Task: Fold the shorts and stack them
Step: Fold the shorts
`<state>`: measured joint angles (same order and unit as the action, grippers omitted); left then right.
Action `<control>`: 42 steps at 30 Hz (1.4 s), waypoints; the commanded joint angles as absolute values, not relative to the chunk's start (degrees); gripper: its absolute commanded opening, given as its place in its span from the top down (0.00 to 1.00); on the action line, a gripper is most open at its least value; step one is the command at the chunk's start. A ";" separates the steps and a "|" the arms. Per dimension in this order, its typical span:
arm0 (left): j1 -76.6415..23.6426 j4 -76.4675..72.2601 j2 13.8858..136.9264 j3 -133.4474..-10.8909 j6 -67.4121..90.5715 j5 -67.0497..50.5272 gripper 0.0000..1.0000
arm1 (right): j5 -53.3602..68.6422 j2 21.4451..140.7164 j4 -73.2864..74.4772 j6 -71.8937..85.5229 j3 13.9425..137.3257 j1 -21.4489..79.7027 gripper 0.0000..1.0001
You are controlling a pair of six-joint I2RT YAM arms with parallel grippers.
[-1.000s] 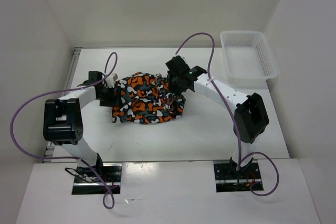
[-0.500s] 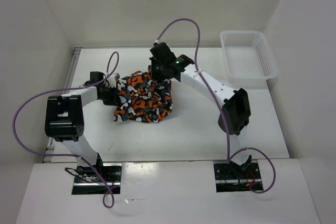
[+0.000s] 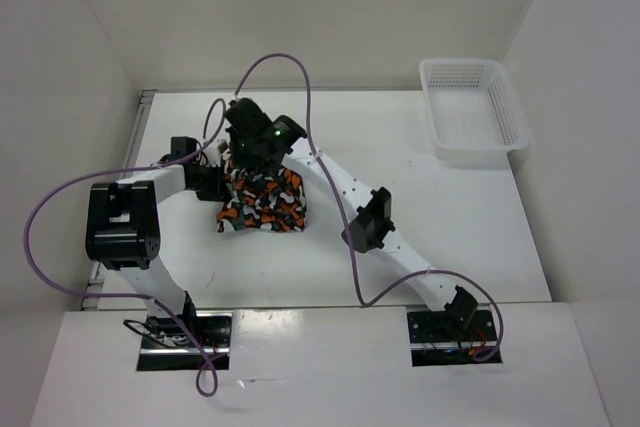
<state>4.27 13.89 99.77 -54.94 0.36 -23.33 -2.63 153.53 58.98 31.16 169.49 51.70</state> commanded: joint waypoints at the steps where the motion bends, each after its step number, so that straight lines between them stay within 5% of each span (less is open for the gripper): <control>1: 4.66 13.97 100.02 -54.58 0.00 -25.40 1.00 | -2.72 156.17 69.68 31.02 179.44 52.73 0.99; 3: 5.18 13.97 100.02 -54.58 0.00 -25.40 1.00 | -4.74 156.35 70.40 31.03 179.03 52.73 0.88; 9: 7.03 15.03 98.97 -55.72 0.00 -25.40 1.00 | -5.00 156.36 73.21 30.50 179.74 52.21 0.83; 11: 7.55 15.03 98.96 -56.25 0.00 -25.40 0.99 | -5.01 156.36 73.21 30.50 179.74 52.21 0.62; 12: 7.56 15.55 98.96 -56.25 0.00 -25.40 0.98 | -5.01 156.36 73.21 30.50 179.74 52.21 0.28; 13: 7.56 15.56 98.96 -56.86 0.00 -25.40 0.97 | -5.01 156.36 73.21 30.50 179.74 52.21 0.16; 16: 8.09 15.56 98.44 -57.39 0.00 -25.40 0.85 | -5.18 155.74 73.21 29.97 179.74 52.21 0.00; 20: 8.70 17.40 96.42 -60.10 0.00 -26.02 0.25 | -6.94 152.85 73.83 30.59 179.74 51.68 0.00; 24: 9.31 20.65 91.95 -63.18 0.00 -22.43 0.07 | -8.96 148.90 74.36 30.59 179.74 51.15 0.00; 31: 10.55 25.22 87.71 -67.15 0.00 -18.28 0.05 | -12.30 137.83 74.36 30.59 171.92 50.54 0.26; 37: 11.07 24.61 85.78 -67.15 0.00 -25.29 0.38 | -17.21 126.05 74.36 31.20 157.97 49.83 0.31; 39: 10.47 24.61 86.30 -67.15 0.00 -25.93 0.41 | -22.22 122.71 73.75 32.08 148.22 49.83 0.31; 42: 9.23 25.22 87.63 -66.45 0.00 -25.93 0.32 | -21.55 110.96 59.99 32.08 123.82 49.83 0.31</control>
<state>10.28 24.51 87.22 -66.11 0.14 -23.03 -18.55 117.40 69.23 31.46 139.72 49.91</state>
